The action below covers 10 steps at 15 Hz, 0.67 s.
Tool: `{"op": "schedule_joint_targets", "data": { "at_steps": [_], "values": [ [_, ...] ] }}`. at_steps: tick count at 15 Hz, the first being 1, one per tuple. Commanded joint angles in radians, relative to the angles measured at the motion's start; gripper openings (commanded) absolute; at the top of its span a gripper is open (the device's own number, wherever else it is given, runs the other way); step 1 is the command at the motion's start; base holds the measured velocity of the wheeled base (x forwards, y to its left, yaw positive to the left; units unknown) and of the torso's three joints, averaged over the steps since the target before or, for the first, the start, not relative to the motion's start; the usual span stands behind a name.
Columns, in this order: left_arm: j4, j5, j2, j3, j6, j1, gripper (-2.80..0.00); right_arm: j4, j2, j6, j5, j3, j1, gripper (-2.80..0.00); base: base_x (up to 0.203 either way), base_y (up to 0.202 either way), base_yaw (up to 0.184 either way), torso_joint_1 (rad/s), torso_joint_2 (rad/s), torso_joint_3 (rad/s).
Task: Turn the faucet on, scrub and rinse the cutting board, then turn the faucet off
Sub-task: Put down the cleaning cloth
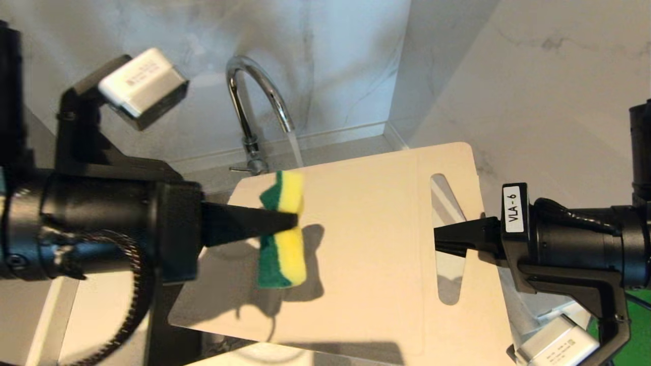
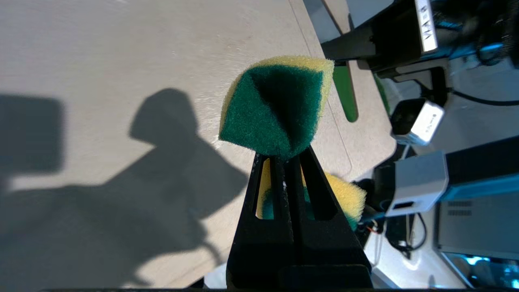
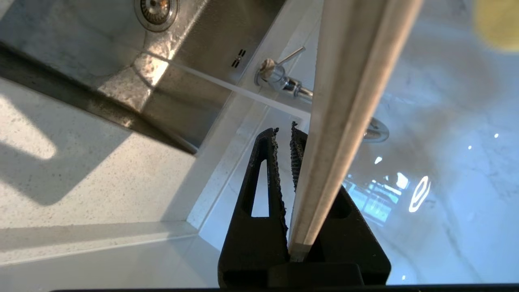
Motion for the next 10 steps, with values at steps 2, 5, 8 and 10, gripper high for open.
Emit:
{"op": "schedule_joint_targets", "data": {
  "at_steps": [2, 5, 8, 10],
  "values": [
    [-0.048, 0.069, 0.121, 0.003, -0.001, -0.07, -2.8, 0.001, -0.004, -0.013, 0.013, -0.001, -0.016, -2.8, 0.0, 0.0, 0.0, 0.0, 0.0, 0.0],
    [-0.051, 0.064, 0.121, 0.09, 0.001, -0.069, -2.8, 0.001, -0.002, -0.015, 0.013, 0.001, -0.018, -2.8, 0.0, 0.0, 0.0, 0.0, 0.0, 0.0],
    [-0.081, 0.064, 0.109, 0.161, 0.003, -0.053, -2.8, 0.001, -0.004, -0.013, 0.013, -0.005, -0.018, -2.8, 0.0, 0.0, 0.0, 0.0, 0.0, 0.0],
    [-0.099, 0.064, 0.086, 0.207, 0.015, -0.023, -2.8, 0.001, -0.01, -0.013, 0.013, -0.004, -0.018, -2.8, 0.0, 0.0, 0.0, 0.0, 0.0, 0.0]
  ]
}}
